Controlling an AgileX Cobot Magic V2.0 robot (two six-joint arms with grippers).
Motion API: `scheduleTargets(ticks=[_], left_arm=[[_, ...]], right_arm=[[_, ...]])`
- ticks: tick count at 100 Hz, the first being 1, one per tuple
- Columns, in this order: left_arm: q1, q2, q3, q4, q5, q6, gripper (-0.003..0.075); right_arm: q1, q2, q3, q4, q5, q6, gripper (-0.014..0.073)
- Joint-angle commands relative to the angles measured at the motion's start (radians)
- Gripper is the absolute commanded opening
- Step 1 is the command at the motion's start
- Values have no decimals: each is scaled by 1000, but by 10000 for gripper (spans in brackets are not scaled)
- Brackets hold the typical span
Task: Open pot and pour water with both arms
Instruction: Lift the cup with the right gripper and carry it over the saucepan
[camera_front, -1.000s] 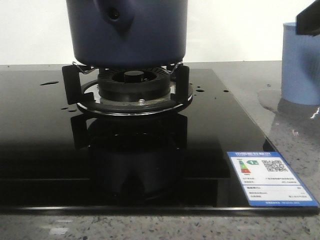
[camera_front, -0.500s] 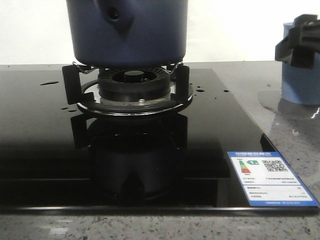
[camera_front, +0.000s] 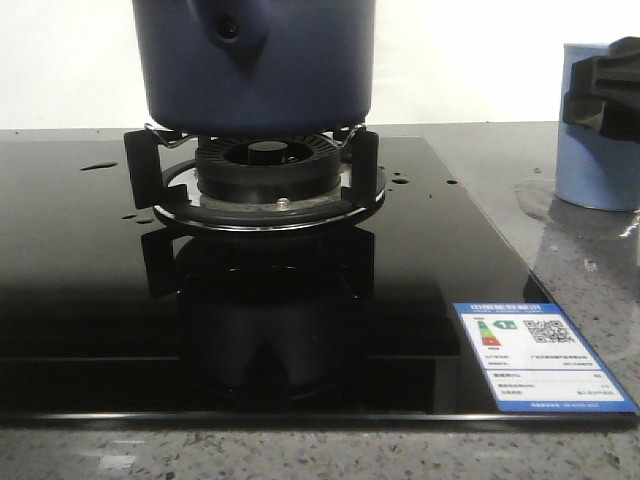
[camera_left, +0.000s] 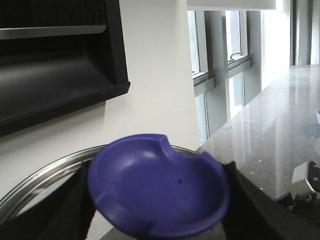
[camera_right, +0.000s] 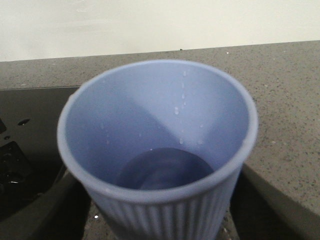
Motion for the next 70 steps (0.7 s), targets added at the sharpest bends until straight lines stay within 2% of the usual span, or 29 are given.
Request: scheduleTargets(ticks=[1, 11, 20, 36, 54, 70], left_arm=[[2, -27, -37, -87, 17, -10, 274], [2, -27, -37, -87, 19, -18, 274], [2, -27, -37, -67, 14, -68, 274], [2, -31, -37, 14, 11, -143, 274], [2, -72, -37, 53, -64, -162, 275], [2, -105, -37, 76, -90, -168, 275]], right_arm=[[0, -30, -32, -85, -105, -2, 206], [0, -69, -44, -167, -83, -2, 206], [0, -119, -86, -189, -18, -4, 206], [0, -197, -241, -303, 204, -25, 206], [0, -200, -460, -426, 488, -25, 206], [37, -165, -620, -485, 616, -25, 206]])
